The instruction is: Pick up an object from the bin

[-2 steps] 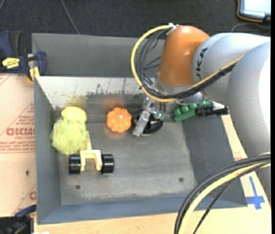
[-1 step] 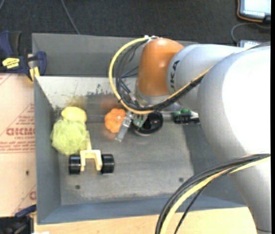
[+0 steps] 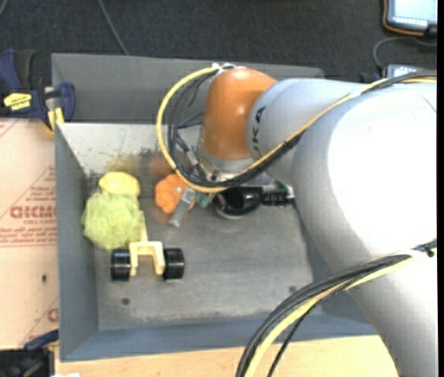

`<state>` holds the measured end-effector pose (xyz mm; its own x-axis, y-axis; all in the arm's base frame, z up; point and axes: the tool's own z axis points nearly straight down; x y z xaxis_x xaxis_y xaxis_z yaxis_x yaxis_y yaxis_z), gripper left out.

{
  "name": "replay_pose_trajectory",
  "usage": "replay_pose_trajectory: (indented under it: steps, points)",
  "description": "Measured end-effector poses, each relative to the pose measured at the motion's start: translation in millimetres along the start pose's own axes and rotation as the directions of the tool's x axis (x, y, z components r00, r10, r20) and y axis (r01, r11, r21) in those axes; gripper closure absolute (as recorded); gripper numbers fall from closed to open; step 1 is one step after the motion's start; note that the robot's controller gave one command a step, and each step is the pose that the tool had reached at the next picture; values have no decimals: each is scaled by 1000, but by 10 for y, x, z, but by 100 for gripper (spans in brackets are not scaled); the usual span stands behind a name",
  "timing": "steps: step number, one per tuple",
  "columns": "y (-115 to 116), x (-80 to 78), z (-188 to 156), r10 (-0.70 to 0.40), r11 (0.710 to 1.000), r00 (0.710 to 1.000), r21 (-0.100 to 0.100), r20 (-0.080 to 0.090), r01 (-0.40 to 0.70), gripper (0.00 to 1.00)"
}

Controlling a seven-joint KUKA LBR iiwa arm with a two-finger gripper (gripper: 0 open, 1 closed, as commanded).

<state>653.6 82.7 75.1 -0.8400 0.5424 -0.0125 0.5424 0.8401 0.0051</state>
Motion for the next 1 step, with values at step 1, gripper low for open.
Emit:
replay_pose_trajectory:
  steps: [1]
  points:
    - [0,0,0,0,1000,1000,0,0,0,100]
